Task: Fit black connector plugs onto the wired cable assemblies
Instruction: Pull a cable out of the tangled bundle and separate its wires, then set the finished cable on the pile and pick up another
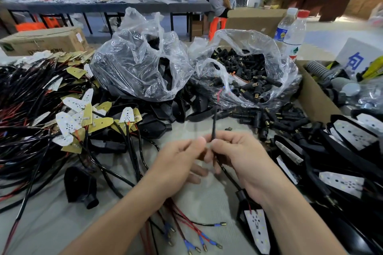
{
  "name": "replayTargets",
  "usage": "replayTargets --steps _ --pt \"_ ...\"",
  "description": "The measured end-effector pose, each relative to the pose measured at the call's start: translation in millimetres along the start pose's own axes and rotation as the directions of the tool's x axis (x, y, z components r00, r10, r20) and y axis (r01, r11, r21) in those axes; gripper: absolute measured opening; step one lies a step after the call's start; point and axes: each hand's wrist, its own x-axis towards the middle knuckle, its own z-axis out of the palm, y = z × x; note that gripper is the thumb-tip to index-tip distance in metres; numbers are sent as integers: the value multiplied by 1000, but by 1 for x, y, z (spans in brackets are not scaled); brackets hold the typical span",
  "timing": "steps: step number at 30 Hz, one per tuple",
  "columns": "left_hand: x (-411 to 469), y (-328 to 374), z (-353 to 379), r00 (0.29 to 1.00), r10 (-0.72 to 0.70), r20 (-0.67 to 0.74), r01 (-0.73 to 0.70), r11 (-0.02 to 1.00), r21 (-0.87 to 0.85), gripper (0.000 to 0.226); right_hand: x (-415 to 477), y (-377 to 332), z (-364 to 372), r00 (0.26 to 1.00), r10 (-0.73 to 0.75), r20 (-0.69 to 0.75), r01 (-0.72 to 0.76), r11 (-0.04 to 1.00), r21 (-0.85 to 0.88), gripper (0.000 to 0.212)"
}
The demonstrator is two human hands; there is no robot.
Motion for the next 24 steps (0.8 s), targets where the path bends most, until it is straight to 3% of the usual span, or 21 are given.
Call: replayTargets --steps 3,5,7,12,16,17,19,21,22,23,24 --pt "5 -3 -6 981 20 -194 -42 993 -111 31 -4 2 3 969 83 232 -57 992 -114 21" --pt "10 -1 -10 964 -1 -267 -82 950 -300 29 -7 2 6 925 144 351 -70 974 -215 32" --pt "13 1 -20 951 7 -309 -140 901 -411 29 -11 1 8 884 192 427 -84 963 -257 25" --pt "17 3 -35 927 41 -372 -199 897 -395 29 -14 -4 8 862 199 466 -75 959 -272 26" --pt "18 0 -29 905 31 -424 -201 911 -361 26 -20 -12 2 752 277 599 -105 946 -307 33" --pt "18 -2 -28 905 26 -424 -186 922 -341 26 -22 -13 3 760 279 588 -118 947 -297 34" --pt "19 -5 -29 912 33 -409 -142 960 -241 24 -18 -10 5 876 252 412 -201 966 -164 36" --pt "21 -8 -31 921 83 -380 -128 987 -94 20 -6 -1 0 991 129 19 -127 990 -61 29" --pt "22 -10 -30 928 115 -355 -130 991 -20 19 1 1 -5 978 2 -209 -42 981 -189 20" --pt "23 -13 -29 932 151 -329 -138 988 64 20 6 3 -12 924 -164 -345 1 904 -428 22" --pt "23 -15 -27 933 189 -306 -147 977 155 21 10 4 -18 892 -289 -347 2 770 -638 38"
